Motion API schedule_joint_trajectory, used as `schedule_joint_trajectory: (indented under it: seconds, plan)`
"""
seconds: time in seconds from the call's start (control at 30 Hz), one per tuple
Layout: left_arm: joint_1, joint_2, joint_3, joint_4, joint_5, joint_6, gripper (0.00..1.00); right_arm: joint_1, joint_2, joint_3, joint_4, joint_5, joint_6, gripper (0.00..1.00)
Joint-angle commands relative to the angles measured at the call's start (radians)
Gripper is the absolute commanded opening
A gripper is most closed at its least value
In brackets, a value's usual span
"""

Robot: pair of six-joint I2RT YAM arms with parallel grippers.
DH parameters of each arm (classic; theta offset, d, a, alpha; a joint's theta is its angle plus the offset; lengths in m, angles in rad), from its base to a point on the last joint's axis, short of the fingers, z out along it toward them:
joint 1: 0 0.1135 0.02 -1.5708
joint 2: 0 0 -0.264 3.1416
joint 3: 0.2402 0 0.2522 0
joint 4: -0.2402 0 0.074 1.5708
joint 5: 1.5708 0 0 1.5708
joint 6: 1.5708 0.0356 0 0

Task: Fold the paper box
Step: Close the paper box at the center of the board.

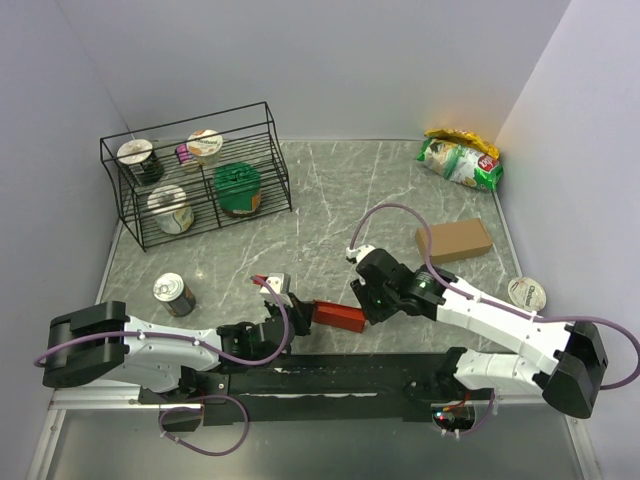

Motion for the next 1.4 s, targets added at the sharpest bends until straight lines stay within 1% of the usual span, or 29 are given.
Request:
schedule_joint_trajectory:
  seconds: [0.0,0.27,0.47,0.53,0.57,0.6,0.63,0.67,0.83,0.93,0.97,1.13,1.23,1.37]
  plan:
    - [-0.018,0.059,-0.060,-0.281,0.095,0.015,0.01,-0.005,0.024,-0.005,0.031,0.031,0.007,0.36]
    - [-0.018,0.057,-0.060,-0.278,0.095,0.016,0.01,-0.007,0.053,0.001,0.028,0.054,0.018,0.34]
    - [-0.021,0.049,-0.066,-0.275,0.097,0.015,0.01,-0.007,0.067,0.005,0.034,0.055,0.018,0.31]
    - [-0.021,0.051,-0.067,-0.273,0.098,0.016,0.01,-0.007,0.063,0.007,0.030,0.060,0.016,0.27]
    - [-0.019,0.052,-0.066,-0.273,0.098,0.016,0.01,-0.007,0.064,0.010,0.025,0.061,0.016,0.18]
    - [-0.019,0.052,-0.064,-0.275,0.100,0.018,0.01,-0.008,0.061,0.019,0.019,0.065,0.013,0.12]
    - [-0.019,0.062,-0.060,-0.276,0.100,0.018,0.01,-0.008,0.061,0.024,0.008,0.063,0.014,0.06]
    - [-0.021,0.065,-0.057,-0.276,0.105,0.021,0.01,-0.007,0.060,0.033,0.008,0.062,0.013,0.05]
    - [-0.028,0.106,-0.031,-0.284,0.101,0.035,0.01,-0.007,0.080,0.070,-0.016,0.039,0.018,0.10]
    - [-0.035,0.117,-0.020,-0.287,0.101,0.039,0.01,-0.007,0.090,0.085,-0.036,0.042,0.024,0.15]
    - [-0.033,0.117,-0.021,-0.284,0.101,0.039,0.01,-0.007,0.090,0.088,-0.039,0.043,0.025,0.18]
    - [-0.036,0.112,-0.027,-0.284,0.100,0.036,0.01,-0.007,0.084,0.093,-0.050,0.054,0.033,0.21]
    - [-0.036,0.112,-0.027,-0.284,0.100,0.033,0.01,-0.008,0.080,0.093,-0.052,0.057,0.030,0.20]
    - [-0.036,0.111,-0.026,-0.282,0.098,0.032,0.01,-0.007,0.087,0.090,-0.053,0.048,0.031,0.13]
